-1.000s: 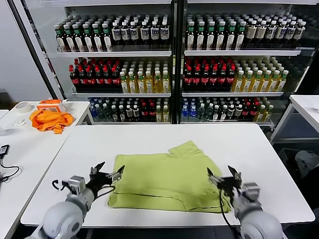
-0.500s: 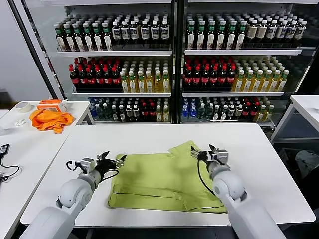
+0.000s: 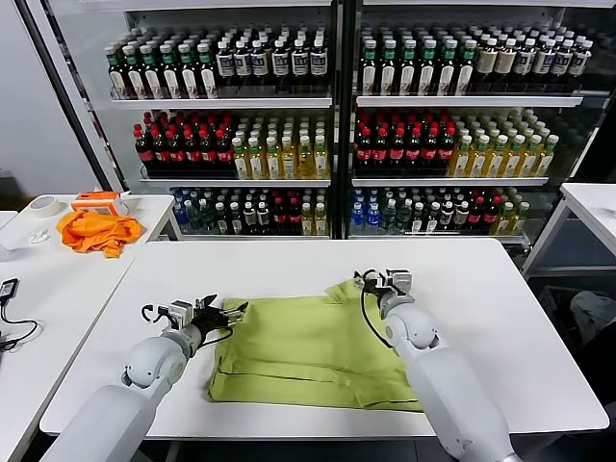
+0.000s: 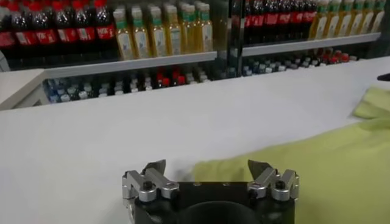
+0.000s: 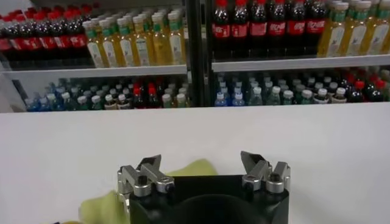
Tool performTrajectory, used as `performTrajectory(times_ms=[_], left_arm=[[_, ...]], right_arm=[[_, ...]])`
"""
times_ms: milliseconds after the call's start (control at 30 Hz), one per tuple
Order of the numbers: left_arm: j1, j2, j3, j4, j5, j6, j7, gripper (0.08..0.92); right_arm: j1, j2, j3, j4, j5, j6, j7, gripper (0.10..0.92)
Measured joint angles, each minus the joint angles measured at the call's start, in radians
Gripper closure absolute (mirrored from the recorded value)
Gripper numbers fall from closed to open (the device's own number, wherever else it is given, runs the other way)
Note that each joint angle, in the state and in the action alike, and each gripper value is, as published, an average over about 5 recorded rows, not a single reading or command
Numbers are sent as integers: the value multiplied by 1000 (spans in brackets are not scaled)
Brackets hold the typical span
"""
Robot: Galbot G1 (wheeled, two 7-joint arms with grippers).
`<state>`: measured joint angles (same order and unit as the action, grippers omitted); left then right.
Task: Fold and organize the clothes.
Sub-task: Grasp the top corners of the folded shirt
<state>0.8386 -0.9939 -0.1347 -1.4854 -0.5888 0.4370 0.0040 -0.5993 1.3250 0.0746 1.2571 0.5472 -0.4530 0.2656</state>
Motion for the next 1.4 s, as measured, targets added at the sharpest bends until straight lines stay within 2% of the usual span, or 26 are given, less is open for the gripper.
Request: performTrajectory(times_ms=[500, 600, 667, 800, 1267, 1400], left_arm=[[-6, -21, -12, 27, -1, -5, -1, 177], [-2, -29, -14, 28, -3, -6, -4, 177], [-1, -34, -15, 30, -4, -7, -5, 189], [2, -41, -16, 32, -11, -10, -6, 276], [25, -45, -20, 8, -29, -15, 0, 666], [29, -41, -21, 1, -35, -21, 1, 787]], right_arm=[[28, 30, -16, -87, -39, 16, -5, 205], [25, 27, -16, -88, -41, 19, -4, 247], [21, 25, -16, -87, -42, 20, -5, 309], [12, 23, -15, -82, -41, 22, -6, 431], [-11, 16, -12, -58, -38, 30, -8, 838], [-26, 6, -7, -29, -27, 38, -12, 914]])
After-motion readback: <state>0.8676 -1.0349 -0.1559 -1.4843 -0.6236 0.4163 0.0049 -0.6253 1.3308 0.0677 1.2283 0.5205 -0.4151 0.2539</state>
